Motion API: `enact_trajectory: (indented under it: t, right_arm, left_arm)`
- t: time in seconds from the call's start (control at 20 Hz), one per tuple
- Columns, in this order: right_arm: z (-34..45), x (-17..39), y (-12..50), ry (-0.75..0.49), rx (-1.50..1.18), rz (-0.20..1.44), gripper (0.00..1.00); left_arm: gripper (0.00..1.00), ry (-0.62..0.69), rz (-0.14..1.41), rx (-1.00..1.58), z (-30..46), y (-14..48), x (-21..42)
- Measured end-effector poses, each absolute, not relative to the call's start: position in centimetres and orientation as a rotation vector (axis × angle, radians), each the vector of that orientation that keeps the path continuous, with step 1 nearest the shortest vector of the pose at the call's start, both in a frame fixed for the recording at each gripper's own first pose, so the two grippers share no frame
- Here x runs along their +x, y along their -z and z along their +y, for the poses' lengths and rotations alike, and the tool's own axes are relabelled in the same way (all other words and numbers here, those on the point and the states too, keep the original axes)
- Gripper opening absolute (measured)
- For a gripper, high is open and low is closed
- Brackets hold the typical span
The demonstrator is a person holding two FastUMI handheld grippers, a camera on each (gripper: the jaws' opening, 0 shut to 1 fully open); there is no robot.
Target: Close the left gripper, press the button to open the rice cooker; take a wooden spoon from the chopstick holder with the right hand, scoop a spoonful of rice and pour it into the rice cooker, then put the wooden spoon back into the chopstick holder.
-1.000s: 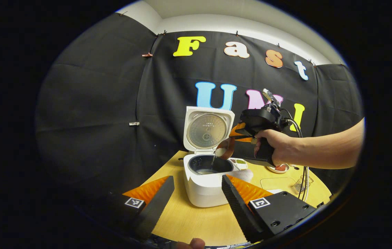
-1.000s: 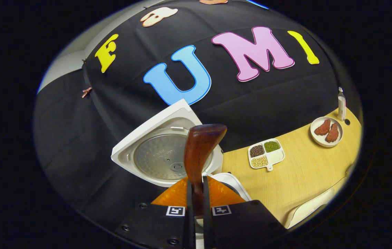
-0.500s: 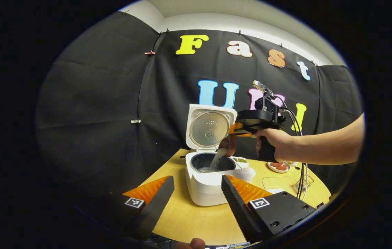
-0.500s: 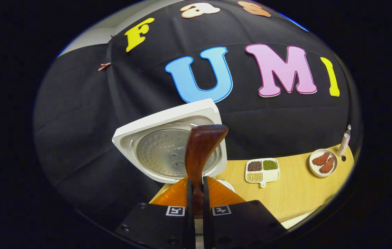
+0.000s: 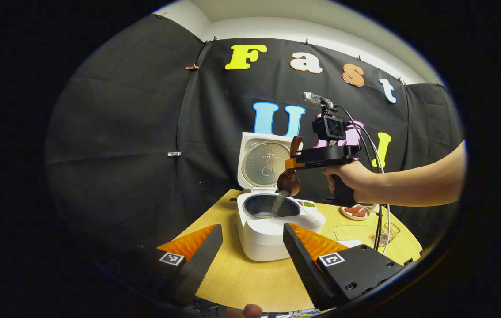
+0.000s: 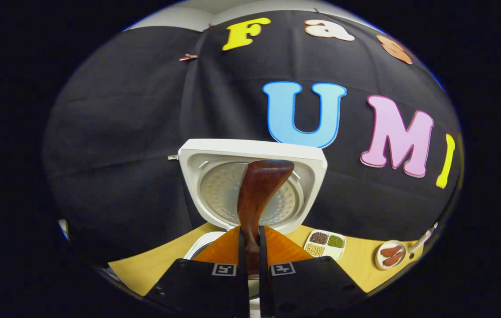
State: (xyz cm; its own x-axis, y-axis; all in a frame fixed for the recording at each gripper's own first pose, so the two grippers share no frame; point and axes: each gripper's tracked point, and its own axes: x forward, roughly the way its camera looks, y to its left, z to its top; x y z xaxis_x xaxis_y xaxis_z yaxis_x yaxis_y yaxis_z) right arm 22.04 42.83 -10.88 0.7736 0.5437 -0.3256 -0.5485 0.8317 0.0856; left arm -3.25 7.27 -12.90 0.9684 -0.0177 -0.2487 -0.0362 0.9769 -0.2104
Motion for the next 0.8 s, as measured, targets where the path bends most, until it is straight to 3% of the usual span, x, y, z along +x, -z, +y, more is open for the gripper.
enact_trajectory:
  t: [0.35,0.4,0.45,0.6,0.8]
  right_arm:
    - [46.4,19.1,10.4,-0.754,-0.331,0.215,0.13]
    - [46.8,18.7,10.4,-0.772,-0.367,0.199,0.09]
    - [47.2,18.2,10.5,-0.788,-0.412,0.179,0.13]
    - [47.7,17.2,10.6,-0.826,-0.533,0.119,0.13]
    - [46.9,17.9,11.1,-0.812,-0.362,0.217,0.13]
  left_arm:
    - [0.95,-0.019,0.256,-0.22,7.4,13.4,-3.5]
    - [0.95,-0.021,0.255,-0.219,7.4,13.5,-3.5]
    - [0.95,-0.023,0.255,-0.22,7.3,13.4,-3.5]
    - [0.95,-0.025,0.257,-0.222,7.2,13.3,-3.3]
    - [0.95,-0.032,0.258,-0.204,7.3,13.5,-3.5]
